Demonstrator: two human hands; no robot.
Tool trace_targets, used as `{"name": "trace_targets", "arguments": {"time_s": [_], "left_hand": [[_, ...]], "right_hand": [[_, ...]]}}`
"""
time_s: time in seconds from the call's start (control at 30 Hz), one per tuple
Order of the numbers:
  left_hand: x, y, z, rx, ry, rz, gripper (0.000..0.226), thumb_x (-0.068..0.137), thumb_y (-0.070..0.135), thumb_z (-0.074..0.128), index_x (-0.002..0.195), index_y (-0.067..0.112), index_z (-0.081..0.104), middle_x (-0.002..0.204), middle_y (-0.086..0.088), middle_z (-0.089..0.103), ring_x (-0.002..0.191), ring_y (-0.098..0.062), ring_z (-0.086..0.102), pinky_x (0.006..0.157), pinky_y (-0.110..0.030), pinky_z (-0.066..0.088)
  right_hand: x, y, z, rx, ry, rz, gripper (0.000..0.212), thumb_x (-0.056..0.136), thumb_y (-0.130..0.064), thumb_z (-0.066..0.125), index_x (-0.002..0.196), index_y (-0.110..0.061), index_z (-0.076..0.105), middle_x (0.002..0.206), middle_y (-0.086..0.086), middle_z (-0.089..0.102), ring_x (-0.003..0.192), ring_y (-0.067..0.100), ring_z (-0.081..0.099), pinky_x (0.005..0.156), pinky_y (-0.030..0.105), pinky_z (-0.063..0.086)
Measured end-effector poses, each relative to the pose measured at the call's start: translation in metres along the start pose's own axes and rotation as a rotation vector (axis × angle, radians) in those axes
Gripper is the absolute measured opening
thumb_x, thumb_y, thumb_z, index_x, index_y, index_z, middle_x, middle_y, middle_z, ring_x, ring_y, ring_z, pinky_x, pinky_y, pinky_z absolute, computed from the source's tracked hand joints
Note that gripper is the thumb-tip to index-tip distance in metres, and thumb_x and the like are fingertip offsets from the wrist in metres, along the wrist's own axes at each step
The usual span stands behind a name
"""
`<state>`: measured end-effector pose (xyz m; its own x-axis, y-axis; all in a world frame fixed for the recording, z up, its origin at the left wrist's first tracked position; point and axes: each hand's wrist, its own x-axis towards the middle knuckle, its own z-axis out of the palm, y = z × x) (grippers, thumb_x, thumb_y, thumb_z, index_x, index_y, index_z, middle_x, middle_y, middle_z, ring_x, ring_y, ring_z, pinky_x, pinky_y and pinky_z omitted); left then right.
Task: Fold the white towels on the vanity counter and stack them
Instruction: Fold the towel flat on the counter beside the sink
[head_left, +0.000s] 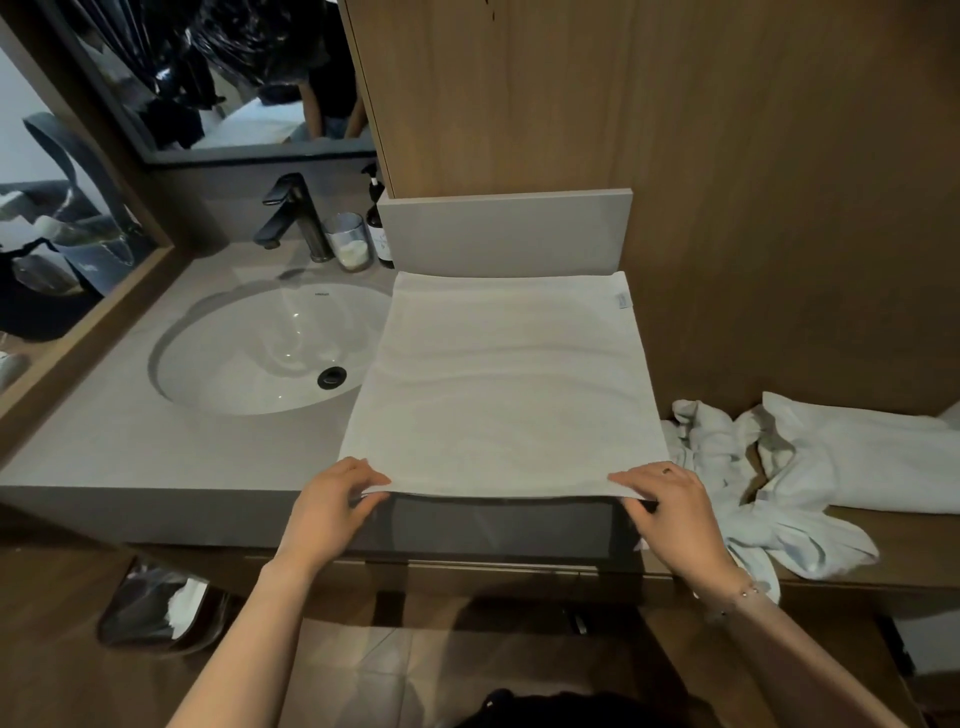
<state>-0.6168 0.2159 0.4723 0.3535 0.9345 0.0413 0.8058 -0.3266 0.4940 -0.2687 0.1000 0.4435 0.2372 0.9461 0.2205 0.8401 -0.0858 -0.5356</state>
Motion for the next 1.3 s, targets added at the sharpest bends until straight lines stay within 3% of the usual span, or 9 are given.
{"name": "trace_targets", "arguments": {"time_s": [0.17, 0.27, 0.37, 0.43, 0.57, 0.67, 0.83, 1.13, 1.3], "left_hand": [[0.008, -0.001, -0.006, -0.235, 0.018, -0.128, 0.008, 0.087, 0.014, 0.064, 0.091, 0.021, 0.067, 0.088, 0.006, 0.067, 0.088, -0.012, 0.061, 0.078, -0.021, 0.044], [0.012, 0.001, -0.008, -0.296, 0.048, -0.161, 0.017, 0.087, 0.009, 0.062, 0.08, 0.02, 0.051, 0.083, -0.004, 0.065, 0.082, -0.017, 0.061, 0.07, -0.024, 0.043], [0.015, 0.003, -0.009, -0.277, 0.035, -0.12, 0.025, 0.09, 0.003, 0.053, 0.071, 0.018, 0.049, 0.083, -0.005, 0.064, 0.084, -0.018, 0.06, 0.073, -0.026, 0.045], [0.018, 0.005, -0.009, -0.255, 0.001, -0.096, 0.027, 0.092, 0.002, 0.05, 0.075, 0.022, 0.059, 0.085, 0.0, 0.065, 0.083, -0.015, 0.06, 0.073, -0.024, 0.046], [0.023, 0.008, -0.01, -0.236, -0.031, -0.079, 0.03, 0.093, 0.002, 0.048, 0.091, 0.025, 0.067, 0.096, 0.009, 0.063, 0.091, -0.003, 0.056, 0.077, -0.008, 0.038], [0.023, 0.006, -0.011, -0.191, -0.106, -0.082, 0.027, 0.094, 0.005, 0.05, 0.095, 0.027, 0.066, 0.096, 0.01, 0.06, 0.089, -0.003, 0.056, 0.076, -0.009, 0.038], [0.026, 0.0, -0.015, -0.04, -0.225, -0.05, 0.022, 0.085, 0.015, 0.067, 0.104, 0.026, 0.067, 0.104, 0.008, 0.061, 0.099, -0.009, 0.057, 0.088, -0.019, 0.044], [0.027, 0.0, -0.019, 0.074, -0.22, 0.002, 0.029, 0.072, 0.025, 0.08, 0.074, 0.042, 0.056, 0.096, 0.013, 0.062, 0.091, -0.007, 0.058, 0.082, -0.02, 0.045], [0.03, 0.001, -0.022, -0.072, -0.132, -0.115, 0.019, 0.071, 0.025, 0.081, 0.062, 0.034, 0.065, 0.084, 0.011, 0.066, 0.086, -0.008, 0.062, 0.079, -0.022, 0.044]], "right_hand": [[0.01, -0.001, -0.024, 0.317, -0.113, 0.142, 0.018, 0.08, -0.015, 0.072, 0.084, -0.028, 0.061, 0.081, -0.01, 0.069, 0.081, 0.001, 0.062, 0.072, 0.015, 0.047], [0.018, 0.001, -0.028, 0.406, -0.133, 0.247, 0.025, 0.08, -0.007, 0.071, 0.078, -0.02, 0.049, 0.076, -0.004, 0.066, 0.08, 0.004, 0.062, 0.066, 0.019, 0.043], [0.027, 0.007, -0.031, 0.447, -0.168, 0.274, 0.025, 0.081, -0.001, 0.068, 0.068, -0.016, 0.053, 0.079, 0.004, 0.065, 0.085, 0.012, 0.063, 0.075, 0.027, 0.047], [0.032, 0.009, -0.034, 0.465, -0.169, 0.272, 0.026, 0.081, 0.002, 0.066, 0.066, -0.019, 0.063, 0.085, 0.002, 0.068, 0.089, 0.012, 0.063, 0.079, 0.022, 0.047], [0.035, 0.01, -0.035, 0.418, -0.183, 0.215, 0.029, 0.083, -0.001, 0.065, 0.079, -0.028, 0.071, 0.092, -0.008, 0.066, 0.091, 0.006, 0.06, 0.081, 0.015, 0.045], [0.034, 0.012, -0.036, 0.322, -0.213, 0.193, 0.02, 0.081, -0.008, 0.07, 0.095, -0.022, 0.073, 0.097, -0.006, 0.064, 0.095, 0.009, 0.058, 0.088, 0.023, 0.046], [0.027, 0.014, -0.042, 0.114, -0.226, 0.085, 0.015, 0.079, -0.018, 0.074, 0.094, -0.02, 0.075, 0.099, -0.009, 0.057, 0.09, 0.009, 0.055, 0.072, 0.008, 0.038], [0.019, 0.015, -0.041, 0.01, -0.226, 0.042, 0.013, 0.081, -0.017, 0.069, 0.093, -0.016, 0.075, 0.105, -0.014, 0.05, 0.094, 0.009, 0.056, 0.08, 0.015, 0.038], [0.023, 0.015, -0.042, 0.03, -0.194, 0.082, 0.013, 0.084, -0.017, 0.067, 0.094, -0.015, 0.075, 0.1, -0.013, 0.053, 0.092, 0.009, 0.055, 0.082, 0.017, 0.041]]}}
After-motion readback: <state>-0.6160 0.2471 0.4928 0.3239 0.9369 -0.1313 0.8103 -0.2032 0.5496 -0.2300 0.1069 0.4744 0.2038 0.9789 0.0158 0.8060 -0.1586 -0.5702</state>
